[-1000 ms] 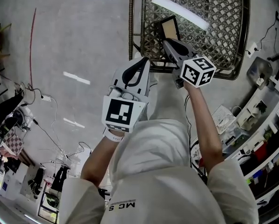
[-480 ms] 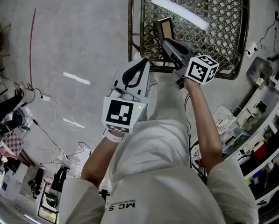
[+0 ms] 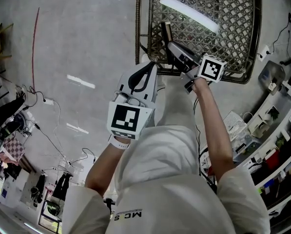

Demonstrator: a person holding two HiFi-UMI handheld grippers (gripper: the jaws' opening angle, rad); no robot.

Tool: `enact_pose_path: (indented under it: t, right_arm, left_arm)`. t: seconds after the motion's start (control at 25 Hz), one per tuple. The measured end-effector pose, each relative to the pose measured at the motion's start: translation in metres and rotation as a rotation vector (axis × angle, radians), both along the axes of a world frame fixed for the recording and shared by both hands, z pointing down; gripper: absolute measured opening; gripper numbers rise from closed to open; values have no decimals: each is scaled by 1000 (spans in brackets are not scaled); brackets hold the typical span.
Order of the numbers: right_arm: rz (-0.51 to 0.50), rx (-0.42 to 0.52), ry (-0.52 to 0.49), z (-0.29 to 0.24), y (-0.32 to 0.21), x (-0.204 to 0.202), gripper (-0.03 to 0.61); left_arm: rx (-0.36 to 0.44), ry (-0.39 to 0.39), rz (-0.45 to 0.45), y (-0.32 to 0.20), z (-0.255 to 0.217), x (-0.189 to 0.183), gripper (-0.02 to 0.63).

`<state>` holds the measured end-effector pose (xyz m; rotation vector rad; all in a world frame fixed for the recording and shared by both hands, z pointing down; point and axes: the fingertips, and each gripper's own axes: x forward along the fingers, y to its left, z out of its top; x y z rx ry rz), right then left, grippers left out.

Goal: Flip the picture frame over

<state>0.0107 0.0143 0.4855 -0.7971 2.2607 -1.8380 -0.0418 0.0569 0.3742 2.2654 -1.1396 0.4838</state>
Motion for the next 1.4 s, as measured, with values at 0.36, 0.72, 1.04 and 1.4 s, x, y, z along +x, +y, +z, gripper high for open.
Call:
enact_pose_path:
  t: [0.36,0.72,1.04,1.4]
  right_arm:
    - [46,-41,-96,-1,-3,5,54]
    - [97,-49,-133,-3,-4,22,54]
    - [131,-49,-171,-2,-5,41,55]
    - [131,-20,-110,-2,-6,56,58]
  left_arm:
    - [2,1,9,4,-2,6,25]
    - [6,5,29,4,-6,12,25]
    - [4,2,41,5,-4,19,25]
    - [4,3,50,3,-5,25,25]
